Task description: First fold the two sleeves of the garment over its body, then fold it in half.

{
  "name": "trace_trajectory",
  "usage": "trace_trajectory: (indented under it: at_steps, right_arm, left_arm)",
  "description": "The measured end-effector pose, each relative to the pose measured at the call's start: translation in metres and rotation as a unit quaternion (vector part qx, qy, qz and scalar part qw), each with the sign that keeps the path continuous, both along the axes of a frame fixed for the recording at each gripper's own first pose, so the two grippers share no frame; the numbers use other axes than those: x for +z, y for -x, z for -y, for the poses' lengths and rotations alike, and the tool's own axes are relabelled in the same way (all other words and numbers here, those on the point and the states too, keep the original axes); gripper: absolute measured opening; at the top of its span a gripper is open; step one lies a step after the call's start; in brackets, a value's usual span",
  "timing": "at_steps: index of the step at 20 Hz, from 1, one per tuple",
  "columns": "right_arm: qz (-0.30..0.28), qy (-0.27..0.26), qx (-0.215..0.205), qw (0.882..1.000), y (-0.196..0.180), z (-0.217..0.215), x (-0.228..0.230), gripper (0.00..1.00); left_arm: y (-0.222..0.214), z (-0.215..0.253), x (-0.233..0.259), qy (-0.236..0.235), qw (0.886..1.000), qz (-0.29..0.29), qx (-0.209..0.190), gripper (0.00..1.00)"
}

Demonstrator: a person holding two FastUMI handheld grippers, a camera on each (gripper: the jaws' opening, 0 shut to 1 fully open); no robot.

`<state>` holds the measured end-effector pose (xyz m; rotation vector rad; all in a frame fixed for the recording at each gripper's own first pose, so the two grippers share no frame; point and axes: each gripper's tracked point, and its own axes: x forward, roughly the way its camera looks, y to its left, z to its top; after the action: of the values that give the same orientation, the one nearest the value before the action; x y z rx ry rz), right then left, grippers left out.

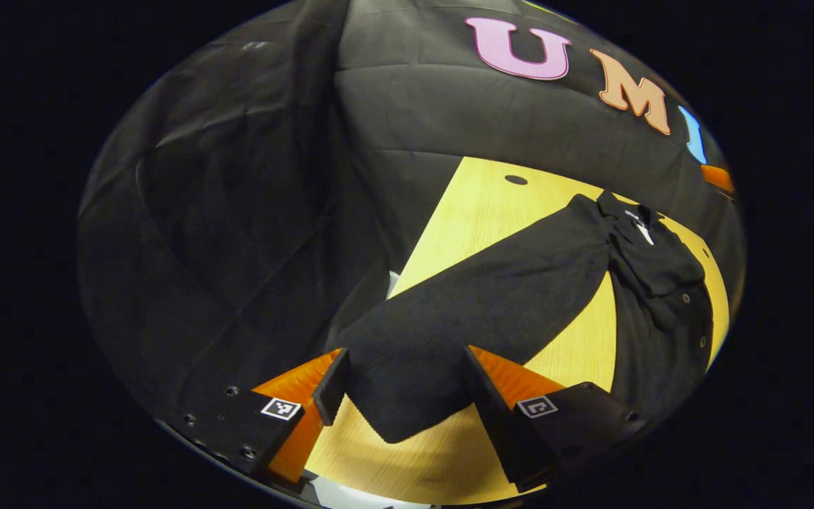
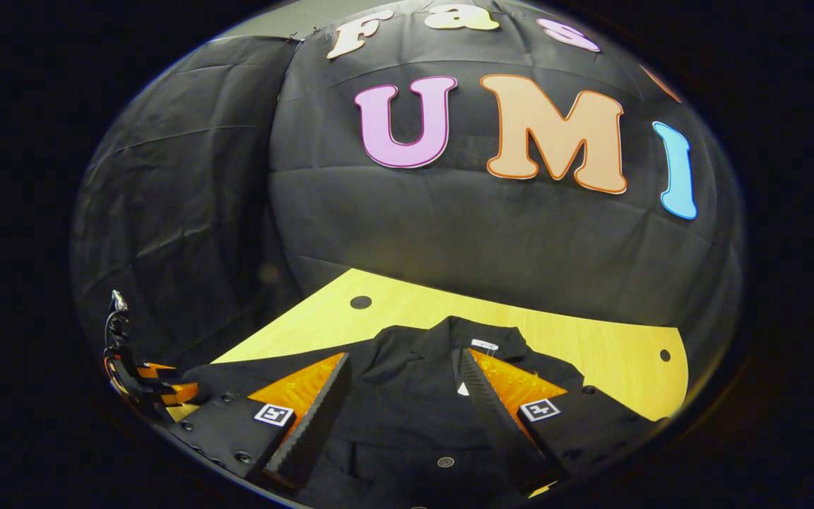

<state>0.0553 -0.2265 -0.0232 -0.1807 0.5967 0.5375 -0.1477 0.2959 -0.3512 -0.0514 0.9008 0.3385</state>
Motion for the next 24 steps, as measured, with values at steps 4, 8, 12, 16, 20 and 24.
trace_trajectory:
  at_steps: [4,8,12,16,20,24]
  right_arm:
    - [0.006,0.0,0.004,1.0,0.008,0.003,0.009,1.0]
    - [0.01,0.005,0.012,1.0,0.018,0.009,0.013,1.0]
    - [0.005,0.007,0.012,1.0,0.029,0.02,0.013,1.0]
    - [0.004,0.007,0.005,1.0,0.037,0.04,0.012,1.0]
    - [0.01,-0.002,-0.002,1.0,0.042,0.058,0.018,1.0]
    - [0.012,-0.015,-0.016,1.0,0.045,0.078,0.018,1.0]
  left_arm:
    - [0.017,0.002,-0.023,0.015,0.999,-0.031,0.011,0.81]
    - [0.009,0.008,-0.019,-0.002,1.0,-0.012,-0.023,0.65]
    - [0.006,0.007,-0.02,-0.032,0.999,-0.007,-0.01,0.05]
    - [-0.005,0.035,-0.004,0.034,0.999,0.006,-0.034,0.0]
    - [-0.034,0.036,0.045,0.023,0.997,0.065,-0.027,0.0]
    - [-0.078,0.058,0.102,0.005,0.992,0.111,-0.061,0.0]
